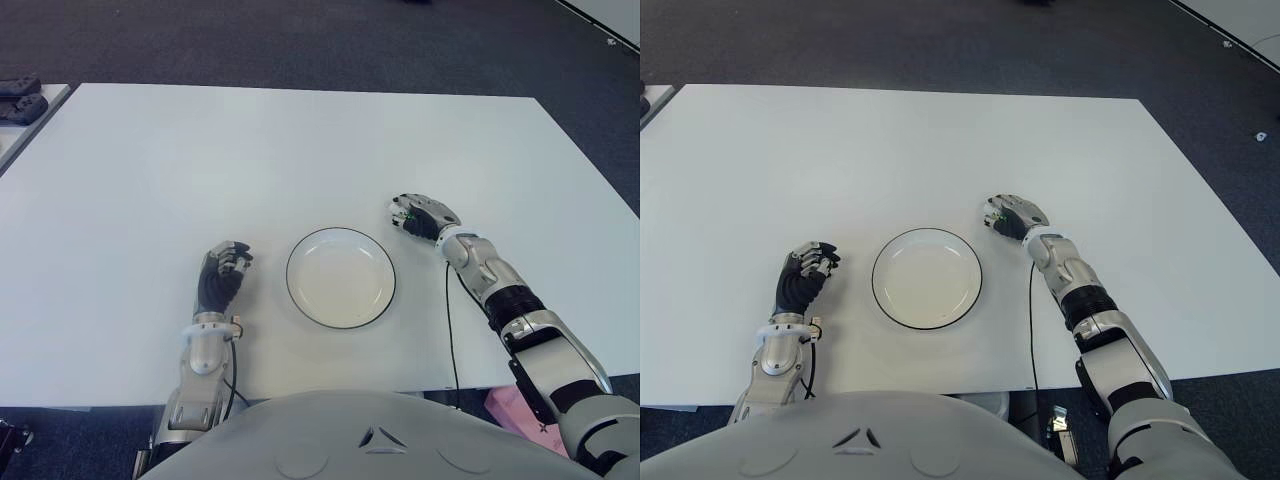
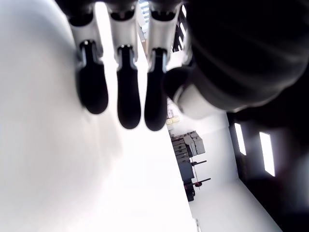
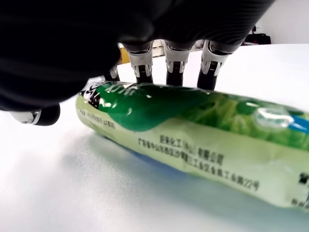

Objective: Put the toothpaste on the table into the plate.

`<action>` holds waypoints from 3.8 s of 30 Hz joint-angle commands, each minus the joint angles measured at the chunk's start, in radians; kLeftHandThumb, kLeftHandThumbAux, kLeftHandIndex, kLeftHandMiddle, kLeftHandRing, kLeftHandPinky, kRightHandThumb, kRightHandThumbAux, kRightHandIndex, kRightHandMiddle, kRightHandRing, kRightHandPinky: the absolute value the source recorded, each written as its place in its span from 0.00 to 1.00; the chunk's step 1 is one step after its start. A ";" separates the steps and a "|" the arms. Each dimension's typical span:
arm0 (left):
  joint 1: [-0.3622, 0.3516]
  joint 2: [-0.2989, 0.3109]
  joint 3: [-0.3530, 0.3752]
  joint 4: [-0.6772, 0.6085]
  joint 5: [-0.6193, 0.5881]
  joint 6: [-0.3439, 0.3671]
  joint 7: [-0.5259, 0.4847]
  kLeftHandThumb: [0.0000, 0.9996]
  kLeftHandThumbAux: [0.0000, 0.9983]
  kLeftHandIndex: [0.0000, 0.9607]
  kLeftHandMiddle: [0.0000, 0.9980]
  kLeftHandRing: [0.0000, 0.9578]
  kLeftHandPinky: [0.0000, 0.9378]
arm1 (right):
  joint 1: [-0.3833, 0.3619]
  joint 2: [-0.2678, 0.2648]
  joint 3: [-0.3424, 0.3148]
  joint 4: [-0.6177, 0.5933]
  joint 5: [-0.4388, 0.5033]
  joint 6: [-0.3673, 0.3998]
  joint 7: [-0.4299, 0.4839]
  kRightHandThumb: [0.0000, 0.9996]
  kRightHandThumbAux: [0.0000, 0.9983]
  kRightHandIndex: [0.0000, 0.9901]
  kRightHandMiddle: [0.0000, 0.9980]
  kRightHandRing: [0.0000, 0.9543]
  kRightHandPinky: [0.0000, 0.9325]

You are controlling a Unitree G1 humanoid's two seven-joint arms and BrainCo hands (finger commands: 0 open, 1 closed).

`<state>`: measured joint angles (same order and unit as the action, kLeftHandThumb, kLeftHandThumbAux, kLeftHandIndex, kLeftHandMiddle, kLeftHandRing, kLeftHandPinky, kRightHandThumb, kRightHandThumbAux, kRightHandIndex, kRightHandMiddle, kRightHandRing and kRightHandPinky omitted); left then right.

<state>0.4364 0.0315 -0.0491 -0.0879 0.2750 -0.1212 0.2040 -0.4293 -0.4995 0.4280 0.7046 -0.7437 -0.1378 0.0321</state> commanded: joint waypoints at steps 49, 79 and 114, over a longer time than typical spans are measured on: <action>0.061 0.013 0.034 -0.020 -0.120 -0.042 -0.054 0.71 0.72 0.45 0.53 0.56 0.57 | 0.447 0.195 -0.168 -0.195 0.115 0.201 -0.346 0.59 0.33 0.00 0.00 0.00 0.02; 0.069 0.003 0.033 -0.021 -0.135 -0.050 -0.049 0.71 0.72 0.45 0.54 0.57 0.59 | 0.425 0.170 -0.118 -0.149 0.061 0.204 -0.492 0.54 0.46 0.04 0.00 0.00 0.00; 0.072 -0.006 0.043 -0.023 -0.141 -0.068 -0.050 0.71 0.72 0.45 0.53 0.56 0.57 | 0.448 0.159 -0.054 -0.350 -0.095 0.574 -0.313 0.59 0.39 0.02 0.00 0.00 0.00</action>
<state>0.5040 0.0284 -0.0115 -0.1145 0.1404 -0.1862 0.1653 -0.0491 -0.3268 0.3751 0.3192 -0.8627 0.4196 -0.3298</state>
